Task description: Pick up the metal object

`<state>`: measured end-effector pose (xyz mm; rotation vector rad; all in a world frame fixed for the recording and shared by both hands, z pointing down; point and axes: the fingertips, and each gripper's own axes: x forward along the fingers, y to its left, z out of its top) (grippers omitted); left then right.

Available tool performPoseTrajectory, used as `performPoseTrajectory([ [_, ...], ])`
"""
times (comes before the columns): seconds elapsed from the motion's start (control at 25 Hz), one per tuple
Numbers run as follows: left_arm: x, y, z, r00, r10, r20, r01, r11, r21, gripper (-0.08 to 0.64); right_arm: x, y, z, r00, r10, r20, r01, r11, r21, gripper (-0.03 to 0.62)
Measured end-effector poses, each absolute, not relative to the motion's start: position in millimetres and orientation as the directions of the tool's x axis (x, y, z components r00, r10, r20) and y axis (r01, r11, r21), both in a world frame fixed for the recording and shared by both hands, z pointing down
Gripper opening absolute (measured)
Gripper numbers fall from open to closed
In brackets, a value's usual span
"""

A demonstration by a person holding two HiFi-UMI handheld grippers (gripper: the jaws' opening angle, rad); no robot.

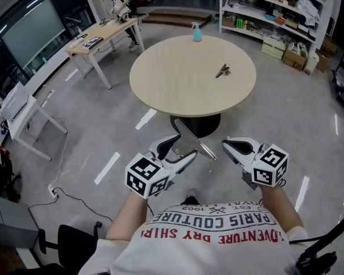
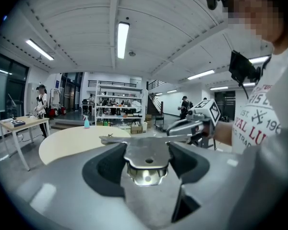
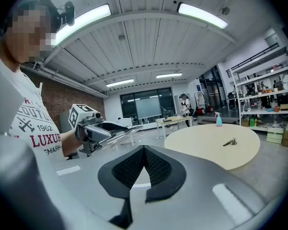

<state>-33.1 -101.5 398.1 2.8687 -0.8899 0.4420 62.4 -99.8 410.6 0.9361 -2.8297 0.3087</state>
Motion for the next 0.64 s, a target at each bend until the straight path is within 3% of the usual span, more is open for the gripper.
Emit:
performPoseTrajectory([
  [0.64,-40.3,-81.5,393.5,0.774,-0.561,0.295,-0.586,-0.810,-0.002,0.282,52.4,-82.6,399.9,-0.809,-0.561,0.179,-0.584,0.803,-0.124,0.000],
])
